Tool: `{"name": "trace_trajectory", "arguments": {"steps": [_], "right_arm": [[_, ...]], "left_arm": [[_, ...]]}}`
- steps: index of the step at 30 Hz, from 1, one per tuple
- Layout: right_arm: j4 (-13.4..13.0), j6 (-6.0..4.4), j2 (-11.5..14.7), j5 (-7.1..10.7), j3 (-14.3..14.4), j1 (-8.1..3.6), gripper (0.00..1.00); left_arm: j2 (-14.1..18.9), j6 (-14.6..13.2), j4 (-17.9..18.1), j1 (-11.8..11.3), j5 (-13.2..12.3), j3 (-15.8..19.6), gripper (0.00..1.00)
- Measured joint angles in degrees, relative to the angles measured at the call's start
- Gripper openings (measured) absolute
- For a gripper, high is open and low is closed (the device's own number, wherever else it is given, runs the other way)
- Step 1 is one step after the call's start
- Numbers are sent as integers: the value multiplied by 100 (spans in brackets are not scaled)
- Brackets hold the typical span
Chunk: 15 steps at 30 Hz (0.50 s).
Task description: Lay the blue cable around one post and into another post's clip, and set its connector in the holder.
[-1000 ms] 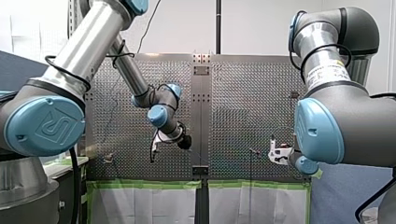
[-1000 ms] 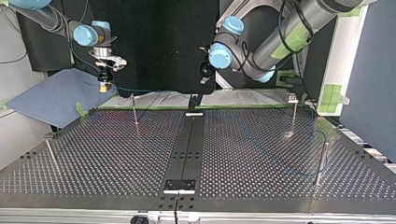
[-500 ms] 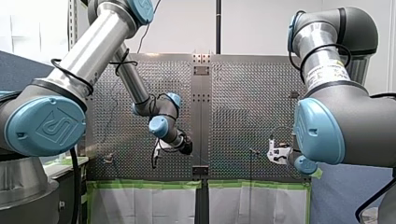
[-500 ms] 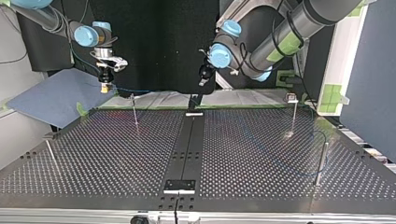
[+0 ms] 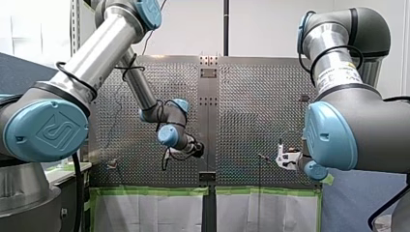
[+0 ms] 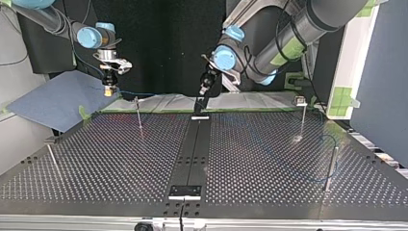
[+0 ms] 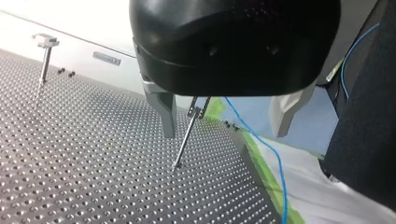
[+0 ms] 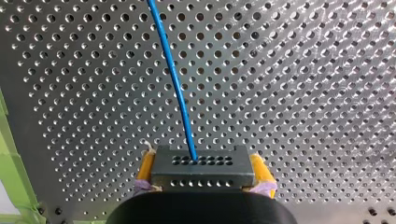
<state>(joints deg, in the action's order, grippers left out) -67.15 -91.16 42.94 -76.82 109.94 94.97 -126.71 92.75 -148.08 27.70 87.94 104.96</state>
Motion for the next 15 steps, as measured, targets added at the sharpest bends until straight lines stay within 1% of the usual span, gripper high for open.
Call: {"name": "trace_trajectory", "arguments": {"steps": [7, 10, 15], "right_arm": [[-3, 4, 0, 1, -2, 21, 0], [-7, 3, 0, 3, -8, 24, 0], [-6, 6, 0, 3, -18, 25, 0]], "left_arm": [[-345, -339, 351, 85, 261, -343, 98], [-494, -400, 501, 86, 329, -493, 98], [-719, -422, 725, 68, 369, -717, 98]]}}
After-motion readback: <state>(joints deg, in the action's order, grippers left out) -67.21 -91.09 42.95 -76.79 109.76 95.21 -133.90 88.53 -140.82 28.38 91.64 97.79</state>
